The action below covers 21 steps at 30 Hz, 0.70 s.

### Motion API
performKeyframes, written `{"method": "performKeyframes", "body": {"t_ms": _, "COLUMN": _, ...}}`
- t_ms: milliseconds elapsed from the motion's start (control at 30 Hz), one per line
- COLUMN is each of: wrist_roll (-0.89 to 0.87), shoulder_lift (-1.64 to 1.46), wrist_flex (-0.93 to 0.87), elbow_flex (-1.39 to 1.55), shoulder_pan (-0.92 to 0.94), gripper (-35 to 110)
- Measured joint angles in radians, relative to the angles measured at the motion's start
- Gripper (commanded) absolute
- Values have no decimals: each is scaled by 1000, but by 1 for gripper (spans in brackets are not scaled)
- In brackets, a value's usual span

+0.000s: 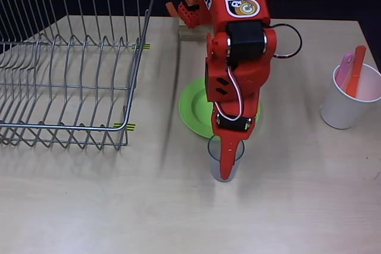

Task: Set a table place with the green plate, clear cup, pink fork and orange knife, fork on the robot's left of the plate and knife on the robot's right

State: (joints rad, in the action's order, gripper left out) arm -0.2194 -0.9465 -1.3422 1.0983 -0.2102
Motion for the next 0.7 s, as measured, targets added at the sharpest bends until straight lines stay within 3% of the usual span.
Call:
{"method": "performKeyframes", "body": {"t_ms": 333, "wrist_roll": -25, "shoulder_lift": 0, "wrist_flex": 43, "elbow_flex": 17, "shoulder_pan": -23, "gripper": 35}}
{"method": "performKeyframes", "body": {"t_ms": 700, "wrist_roll": -325, "shoulder_lift": -2, "wrist_flex": -17, "elbow_flex": 20, "shoulder_pan": -23, "gripper": 34}}
